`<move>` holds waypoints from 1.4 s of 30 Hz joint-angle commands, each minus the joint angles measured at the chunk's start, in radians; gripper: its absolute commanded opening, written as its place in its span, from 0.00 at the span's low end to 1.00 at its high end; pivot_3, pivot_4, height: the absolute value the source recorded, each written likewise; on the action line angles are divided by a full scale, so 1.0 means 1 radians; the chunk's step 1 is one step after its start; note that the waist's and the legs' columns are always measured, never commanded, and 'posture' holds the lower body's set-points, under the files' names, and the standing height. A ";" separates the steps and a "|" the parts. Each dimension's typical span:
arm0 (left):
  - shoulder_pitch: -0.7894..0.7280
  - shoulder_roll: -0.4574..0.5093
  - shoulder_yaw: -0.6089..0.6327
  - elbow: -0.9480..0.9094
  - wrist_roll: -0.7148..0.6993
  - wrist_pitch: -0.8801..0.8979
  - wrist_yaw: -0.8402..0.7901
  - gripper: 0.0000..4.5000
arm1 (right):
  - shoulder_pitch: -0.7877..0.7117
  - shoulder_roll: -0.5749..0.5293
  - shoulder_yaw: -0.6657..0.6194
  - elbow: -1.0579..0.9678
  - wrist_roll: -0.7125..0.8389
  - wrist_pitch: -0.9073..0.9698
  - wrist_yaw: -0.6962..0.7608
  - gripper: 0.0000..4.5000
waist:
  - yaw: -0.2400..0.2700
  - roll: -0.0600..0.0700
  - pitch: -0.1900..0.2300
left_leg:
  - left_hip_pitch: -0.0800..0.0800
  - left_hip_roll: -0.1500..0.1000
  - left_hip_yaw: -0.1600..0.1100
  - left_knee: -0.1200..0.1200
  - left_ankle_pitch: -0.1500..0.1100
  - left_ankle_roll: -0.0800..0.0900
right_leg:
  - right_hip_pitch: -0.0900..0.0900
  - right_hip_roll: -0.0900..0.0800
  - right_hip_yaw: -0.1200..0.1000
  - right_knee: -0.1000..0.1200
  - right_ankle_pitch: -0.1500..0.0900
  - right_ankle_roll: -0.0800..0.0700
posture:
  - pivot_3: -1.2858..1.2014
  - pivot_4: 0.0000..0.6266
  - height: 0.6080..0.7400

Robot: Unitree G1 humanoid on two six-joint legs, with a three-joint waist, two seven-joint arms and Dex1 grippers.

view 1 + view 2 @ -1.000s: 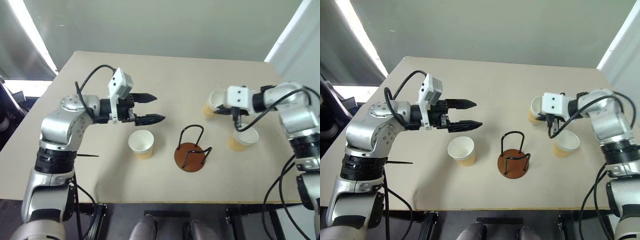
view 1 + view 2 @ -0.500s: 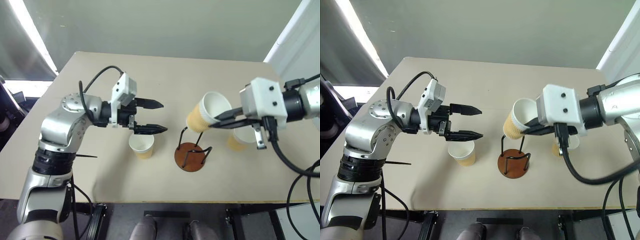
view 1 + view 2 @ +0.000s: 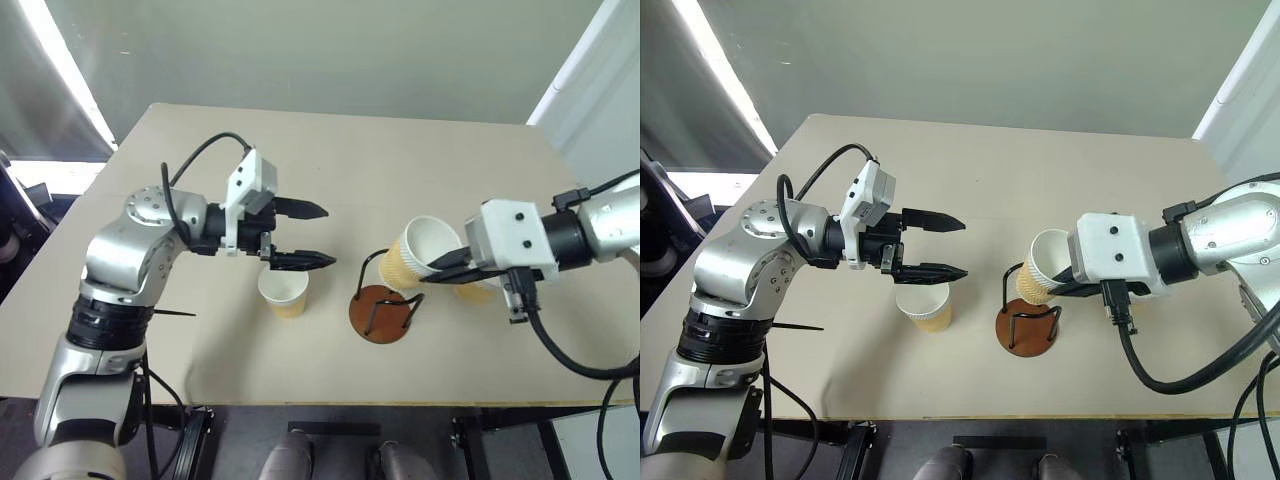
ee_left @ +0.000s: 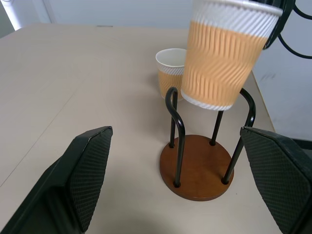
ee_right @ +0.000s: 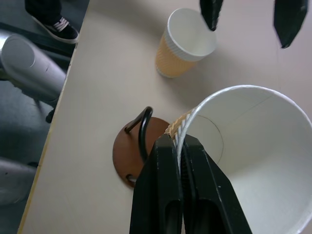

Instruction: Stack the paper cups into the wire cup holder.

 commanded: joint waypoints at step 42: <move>-0.026 0.004 0.002 -0.085 -0.035 -0.053 -0.036 1.00 | 0.266 -0.104 0.020 0.381 -0.351 -0.429 -0.094 0.86 | 0.001 0.000 0.000 | 0.002 0.000 0.000 0.002 -0.001 0.002 | 0.004 0.000 0.000 -0.001 0.001 0.002 | 0.52 0.24 1.00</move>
